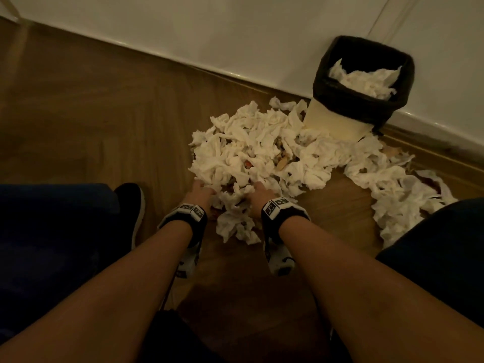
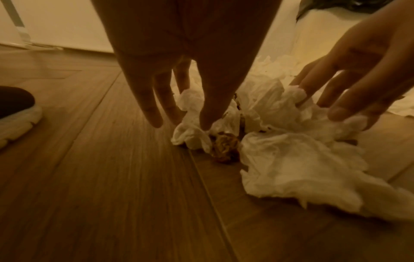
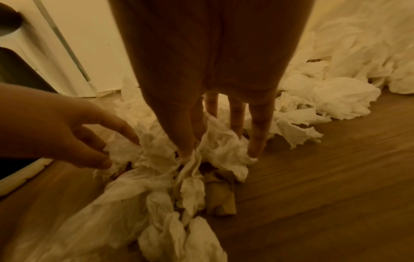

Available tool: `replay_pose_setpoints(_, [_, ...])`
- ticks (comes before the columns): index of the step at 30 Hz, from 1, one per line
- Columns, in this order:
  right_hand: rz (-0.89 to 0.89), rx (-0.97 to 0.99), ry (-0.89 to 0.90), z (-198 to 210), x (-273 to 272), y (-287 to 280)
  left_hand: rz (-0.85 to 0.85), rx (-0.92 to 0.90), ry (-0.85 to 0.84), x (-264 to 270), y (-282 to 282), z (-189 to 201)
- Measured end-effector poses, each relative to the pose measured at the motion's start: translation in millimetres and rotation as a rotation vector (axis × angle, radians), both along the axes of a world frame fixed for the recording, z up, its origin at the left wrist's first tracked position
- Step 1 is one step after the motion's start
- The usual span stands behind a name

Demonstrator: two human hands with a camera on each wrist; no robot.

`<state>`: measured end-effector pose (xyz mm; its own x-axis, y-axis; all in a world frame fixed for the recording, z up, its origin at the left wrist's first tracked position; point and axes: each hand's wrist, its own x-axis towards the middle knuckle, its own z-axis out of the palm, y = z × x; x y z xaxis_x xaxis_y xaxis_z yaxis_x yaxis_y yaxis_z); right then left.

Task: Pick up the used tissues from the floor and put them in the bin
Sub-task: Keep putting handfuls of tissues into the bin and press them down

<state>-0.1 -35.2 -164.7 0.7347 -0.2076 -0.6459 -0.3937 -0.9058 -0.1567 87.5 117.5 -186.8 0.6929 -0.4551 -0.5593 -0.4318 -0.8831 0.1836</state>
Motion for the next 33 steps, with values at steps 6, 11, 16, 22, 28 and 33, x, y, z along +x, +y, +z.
replay_pose_setpoints(6, [-0.195,0.062,-0.228,8,4,-7,-0.034,0.042,-0.029,2,7,-8])
replay_pose_setpoints(11, [-0.401,0.115,-0.365,14,5,-16,-0.035,0.054,-0.034,3,10,-9])
replay_pose_setpoints(16, [-0.524,0.281,-0.43,10,2,-17,0.053,-0.05,-0.006,6,8,-5])
replay_pose_setpoints(22, [-0.552,0.295,-0.338,15,5,-23,0.425,-0.316,0.09,13,16,9])
replay_pose_setpoints(28, [-1.081,0.832,-0.429,33,-6,-29,0.764,-0.63,0.338,17,9,25])
replay_pose_setpoints(33, [-1.171,0.891,-0.525,68,-12,-35,0.563,-0.543,0.165,10,-7,60])
